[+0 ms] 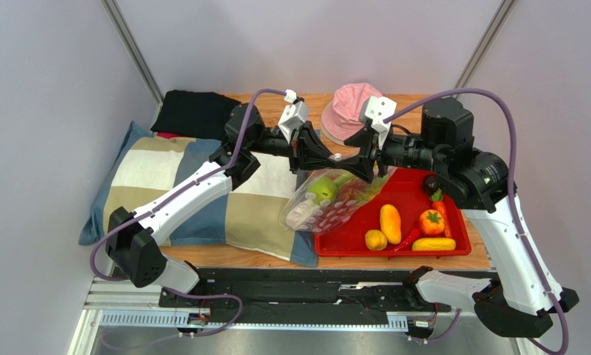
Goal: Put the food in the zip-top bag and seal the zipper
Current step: Zip the zipper food storage bag.
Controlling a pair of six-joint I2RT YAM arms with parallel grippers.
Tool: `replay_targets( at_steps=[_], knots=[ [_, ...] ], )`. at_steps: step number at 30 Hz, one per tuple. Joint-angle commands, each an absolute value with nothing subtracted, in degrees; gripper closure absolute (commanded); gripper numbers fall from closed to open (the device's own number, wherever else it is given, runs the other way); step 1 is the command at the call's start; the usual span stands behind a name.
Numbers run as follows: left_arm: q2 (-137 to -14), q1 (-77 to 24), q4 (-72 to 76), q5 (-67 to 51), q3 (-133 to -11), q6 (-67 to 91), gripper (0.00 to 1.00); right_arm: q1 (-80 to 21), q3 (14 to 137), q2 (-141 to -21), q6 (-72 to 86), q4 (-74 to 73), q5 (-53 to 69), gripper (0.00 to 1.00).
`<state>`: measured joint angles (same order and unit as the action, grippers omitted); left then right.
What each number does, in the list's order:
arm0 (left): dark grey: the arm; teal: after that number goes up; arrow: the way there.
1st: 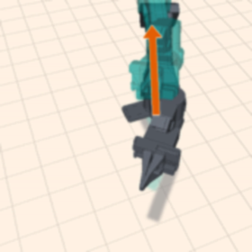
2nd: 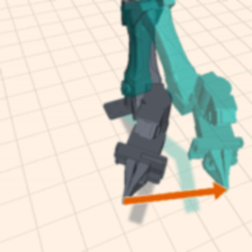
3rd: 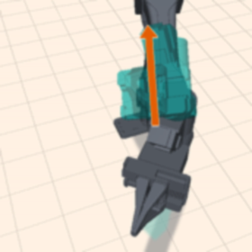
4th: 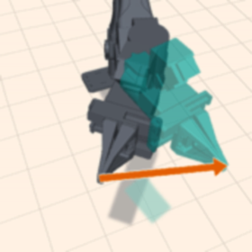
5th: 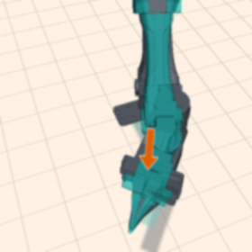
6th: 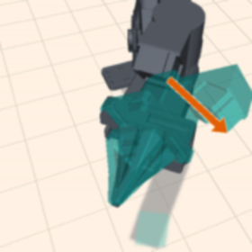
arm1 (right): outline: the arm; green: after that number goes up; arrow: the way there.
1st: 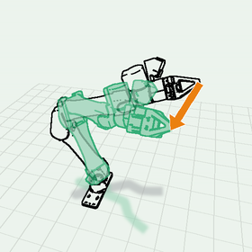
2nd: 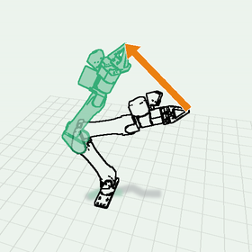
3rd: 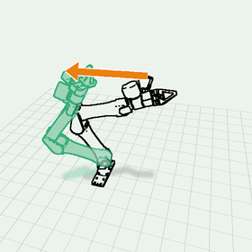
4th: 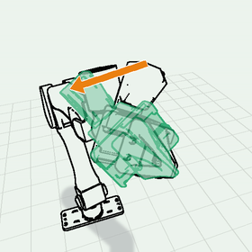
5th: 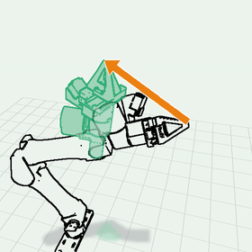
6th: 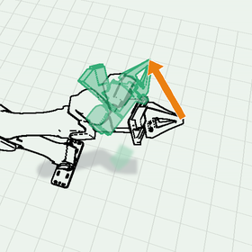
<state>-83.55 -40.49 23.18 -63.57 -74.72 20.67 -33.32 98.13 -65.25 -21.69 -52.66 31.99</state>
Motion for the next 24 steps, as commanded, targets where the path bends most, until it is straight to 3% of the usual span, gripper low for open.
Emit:
replay_targets(
  at_steps=[1, 15, 24],
  knots=[
    [-80.51, -40.61, 24.87, -65.65, -74.62, 16.7, 1.0, -33.66, 100.54, -65.65, -27.59, -56.86, 36.29, 0.46],
    [-81.47, -40.61, 23.82, -65.04, -75.59, 16.7, 1.0, -33.75, 101.43, -66.89, -31.46, -57.48, 39.99, 0.63],
    [-82.27, -40.69, 25.14, -64.43, -76.99, 18.54, 1.0, -33.66, 99.5, -65.83, -33.48, -57.22, 38.76, 0.96]
  ],
)
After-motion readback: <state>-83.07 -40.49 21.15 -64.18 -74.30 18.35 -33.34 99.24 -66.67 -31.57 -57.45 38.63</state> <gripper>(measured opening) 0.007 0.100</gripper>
